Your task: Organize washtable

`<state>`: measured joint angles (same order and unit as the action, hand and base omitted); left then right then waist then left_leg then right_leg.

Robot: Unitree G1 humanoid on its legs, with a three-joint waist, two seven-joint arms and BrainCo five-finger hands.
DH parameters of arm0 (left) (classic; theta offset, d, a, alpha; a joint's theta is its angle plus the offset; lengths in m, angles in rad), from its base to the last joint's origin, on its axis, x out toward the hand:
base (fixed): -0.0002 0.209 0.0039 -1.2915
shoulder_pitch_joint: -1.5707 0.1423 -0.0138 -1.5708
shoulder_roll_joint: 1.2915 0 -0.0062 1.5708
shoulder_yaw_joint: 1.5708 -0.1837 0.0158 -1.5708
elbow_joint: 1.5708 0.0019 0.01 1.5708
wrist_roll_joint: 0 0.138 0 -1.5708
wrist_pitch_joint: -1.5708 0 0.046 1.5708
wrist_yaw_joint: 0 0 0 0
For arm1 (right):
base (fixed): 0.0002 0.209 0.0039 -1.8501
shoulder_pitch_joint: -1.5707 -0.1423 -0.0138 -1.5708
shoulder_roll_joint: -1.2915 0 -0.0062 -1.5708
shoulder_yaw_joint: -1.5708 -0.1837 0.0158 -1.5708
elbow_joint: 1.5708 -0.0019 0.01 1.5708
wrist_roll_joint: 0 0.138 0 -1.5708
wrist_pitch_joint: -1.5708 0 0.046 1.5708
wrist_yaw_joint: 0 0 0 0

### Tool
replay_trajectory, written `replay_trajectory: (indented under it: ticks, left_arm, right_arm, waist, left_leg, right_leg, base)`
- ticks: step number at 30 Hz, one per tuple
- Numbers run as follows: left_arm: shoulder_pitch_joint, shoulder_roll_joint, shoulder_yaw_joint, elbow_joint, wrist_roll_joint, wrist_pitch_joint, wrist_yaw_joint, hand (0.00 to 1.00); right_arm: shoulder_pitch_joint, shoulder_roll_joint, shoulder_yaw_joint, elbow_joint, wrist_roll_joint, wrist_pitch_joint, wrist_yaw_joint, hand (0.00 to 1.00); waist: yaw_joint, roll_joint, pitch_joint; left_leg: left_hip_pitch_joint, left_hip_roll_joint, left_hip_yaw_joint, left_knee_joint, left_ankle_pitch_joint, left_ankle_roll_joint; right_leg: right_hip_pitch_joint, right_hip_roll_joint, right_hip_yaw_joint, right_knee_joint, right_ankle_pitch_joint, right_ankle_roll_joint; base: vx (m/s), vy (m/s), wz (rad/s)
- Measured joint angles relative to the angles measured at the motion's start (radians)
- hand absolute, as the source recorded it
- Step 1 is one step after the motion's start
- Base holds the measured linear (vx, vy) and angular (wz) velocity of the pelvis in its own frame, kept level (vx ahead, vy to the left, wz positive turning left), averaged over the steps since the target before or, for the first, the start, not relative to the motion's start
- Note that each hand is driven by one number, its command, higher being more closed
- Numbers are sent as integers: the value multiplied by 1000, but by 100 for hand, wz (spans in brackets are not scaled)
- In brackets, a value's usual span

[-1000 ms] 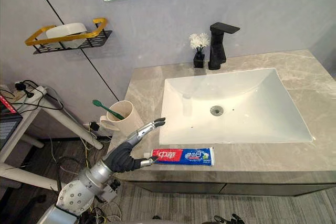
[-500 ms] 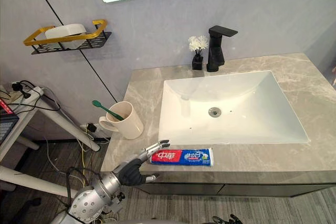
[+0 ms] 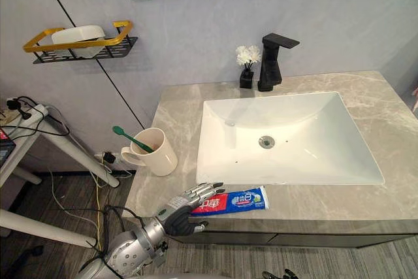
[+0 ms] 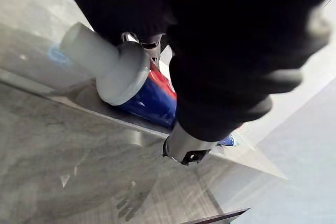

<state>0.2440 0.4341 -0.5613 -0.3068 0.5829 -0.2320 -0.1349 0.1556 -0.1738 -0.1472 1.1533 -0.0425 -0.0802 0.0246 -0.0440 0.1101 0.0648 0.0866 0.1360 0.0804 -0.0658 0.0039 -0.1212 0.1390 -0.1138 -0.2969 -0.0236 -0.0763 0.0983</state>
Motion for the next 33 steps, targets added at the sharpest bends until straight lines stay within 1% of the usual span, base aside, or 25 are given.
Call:
replay_trajectory:
  ticks: [2, 5, 12, 18, 19, 24, 27, 30, 31, 32, 33]
  left_arm:
    - [-14, 2, -8, 3, 0, -3, -15, 0]
    - [-31, 3, -28, 14, 0, -3, -19, 0]
    - [-50, 6, -36, 27, 0, -4, -21, 0]
    - [-49, 14, -36, 25, -1, -14, -32, 0]
    - [-49, 14, -36, 25, -1, -15, -34, 100]
    - [-57, 14, -34, 23, -1, -19, -34, 100]
    - [-69, 13, -34, 22, -1, -39, -34, 100]
    - [-68, 12, -37, 29, 0, -72, -33, 100]
    - [-66, 12, -39, 33, 4, -96, -31, 100]
    - [-66, 12, -48, 36, 21, -112, -21, 100]
    - [-66, 12, -56, 41, 25, -118, -13, 100]
  right_arm:
    - [0, 0, 0, 0, 0, 0, 0, 0]
    - [0, 1, 3, 0, 0, 0, 0, 0]
    - [0, 0, 11, -1, 1, -1, 1, 0]
    - [-1, -3, 26, -1, 1, -5, 1, 0]
    - [-1, -3, 26, -1, 1, -5, 1, 0]
    - [-1, -3, 27, -1, 2, -6, 1, 0]
    - [-1, -3, 29, -2, 2, -10, 1, 0]
    - [-3, -3, 30, -4, 4, -15, 1, 0]
    - [-4, -3, 31, -5, 4, -21, 1, 0]
    - [-4, -2, 32, -7, 6, -24, 0, 0]
    - [-4, -2, 32, -7, 10, -25, 0, 0]
  waist:
    - [0, 0, 0]
    - [-2, -3, 0]
    - [-7, -6, -1]
    - [-6, -6, -2]
    - [-6, -6, -2]
    - [-7, -6, -2]
    - [-9, -6, -2]
    - [-15, -7, -3]
    - [-19, -7, -3]
    - [-23, -7, -2]
    - [-25, -7, -2]
  left_leg:
    - [1, 0, 0, 0, 0, 0]
    - [9, 0, 1, 0, 0, 0]
    - [12, 1, 5, -1, 0, 0]
    - [11, 1, 6, -2, 0, 0]
    - [11, 1, 6, -2, 0, 0]
    - [11, 1, 7, -2, 0, 0]
    - [9, 2, 14, -2, -1, 0]
    - [-1, 2, 23, 2, -1, 0]
    - [-8, 2, 25, 4, -1, 0]
    - [-11, 2, 27, 7, -1, 0]
    - [-10, 2, 28, 8, -2, 0]
  right_leg:
    - [2, 0, -2, 0, 0, 0]
    - [11, 0, -3, -1, 0, -1]
    - [9, 0, 3, -2, 1, 0]
    - [8, 1, 4, -5, 2, 1]
    - [8, 1, 4, -5, 2, 1]
    - [8, 1, 6, -5, 2, 1]
    - [0, 1, 16, -5, 4, 1]
    - [-15, 1, 26, -5, 9, 3]
    - [-22, 1, 28, -5, 11, 3]
    - [-24, 1, 31, -5, 12, 2]
    - [-24, 1, 32, -5, 12, 2]
  base:
    - [0, 0, 0]
    - [0, 0, 0]
    - [-29, 2, -3]
    - [0, 0, 0]
    - [0, 0, 0]
    - [0, 0, 0]
    - [-4, 1, -9]
    - [-12, 6, -10]
    - [-13, 8, -5]
    - [-14, 7, -6]
    - [-11, 5, -7]
